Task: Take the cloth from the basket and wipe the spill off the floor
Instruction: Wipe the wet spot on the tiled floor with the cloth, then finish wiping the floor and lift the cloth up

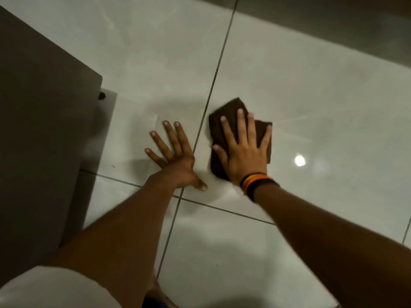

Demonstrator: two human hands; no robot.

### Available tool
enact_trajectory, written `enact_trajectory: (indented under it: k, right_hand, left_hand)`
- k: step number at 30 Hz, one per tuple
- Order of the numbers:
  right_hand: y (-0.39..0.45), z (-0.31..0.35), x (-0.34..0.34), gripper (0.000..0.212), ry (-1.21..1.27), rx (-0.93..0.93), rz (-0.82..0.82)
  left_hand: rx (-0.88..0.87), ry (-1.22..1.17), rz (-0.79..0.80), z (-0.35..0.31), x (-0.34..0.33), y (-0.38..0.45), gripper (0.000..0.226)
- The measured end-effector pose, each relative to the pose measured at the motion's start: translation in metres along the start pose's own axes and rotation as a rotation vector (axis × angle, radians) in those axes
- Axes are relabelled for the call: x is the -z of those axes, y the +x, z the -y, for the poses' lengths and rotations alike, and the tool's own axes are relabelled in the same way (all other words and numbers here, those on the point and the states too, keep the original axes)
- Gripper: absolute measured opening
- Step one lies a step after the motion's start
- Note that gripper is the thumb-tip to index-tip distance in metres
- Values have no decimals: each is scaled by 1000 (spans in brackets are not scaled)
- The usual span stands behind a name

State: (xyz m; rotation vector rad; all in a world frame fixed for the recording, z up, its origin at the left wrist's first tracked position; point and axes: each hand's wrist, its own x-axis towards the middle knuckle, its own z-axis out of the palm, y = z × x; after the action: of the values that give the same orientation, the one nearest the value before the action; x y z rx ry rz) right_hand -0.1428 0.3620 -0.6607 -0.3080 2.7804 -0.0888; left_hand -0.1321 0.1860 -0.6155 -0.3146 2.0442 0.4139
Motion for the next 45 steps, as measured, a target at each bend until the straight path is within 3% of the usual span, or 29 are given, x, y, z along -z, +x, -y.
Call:
enact_trajectory:
  k: [5, 7, 11, 14, 16, 19, 22, 24, 26, 28, 30, 32, 35, 41, 45]
  right_hand:
    - [-29, -64, 5, 76, 93, -414, 21]
    - [-73, -54, 2, 83, 98, -458, 74]
    - [-114, 6, -1, 78, 113, -155, 216]
    - [-50, 16, 12, 64, 152, 44, 192]
    - [4, -1, 26, 63, 122, 41, 164]
    - [42, -37, 50, 68, 187, -243, 129]
    - [7, -60, 57, 73, 350, -591, 60]
    - [-35, -65, 55, 79, 613, -847, 47]
    - [-73, -60, 56, 85, 979, -1185, 107]
    - [-101, -48, 65, 75, 1335, -1378, 229]
    - [-117, -33, 83, 56, 1460, -1347, 338]
    - [-130, -16, 117, 50, 1552, -1222, 451]
    - [-142, 7, 189, 45, 1700, -1022, 611]
    - [-140, 53, 358, 38, 1723, -701, 705]
    - [-129, 105, 468, 45, 1590, -498, 751]
  left_hand:
    - [2, 20, -8, 1, 0, -1, 188]
    - [3, 25, -8, 1, 0, 0, 186]
    - [-6, 43, -20, 2, -2, 1, 184]
    - [-6, 37, -46, 3, -7, 5, 186]
    - [-16, 26, -68, 4, -11, 7, 187]
    - [-16, 33, -114, 8, -13, 8, 186]
    - [-1, 33, -222, 10, -17, -8, 176]
    - [-52, -23, -337, 7, -31, -28, 147]
    - [-88, -201, -404, -4, -51, -56, 103]
    - [-56, -508, -324, -20, -61, -84, 77]
    - [8, -771, -127, -32, -59, -110, 81]
    - [84, -904, 66, -35, -47, -135, 93]
    - [93, -1060, 210, -24, -10, -178, 95]
    - [-9, -1257, 69, -8, 110, -297, 61]
    - [-34, -1358, -168, 11, 198, -385, 50]
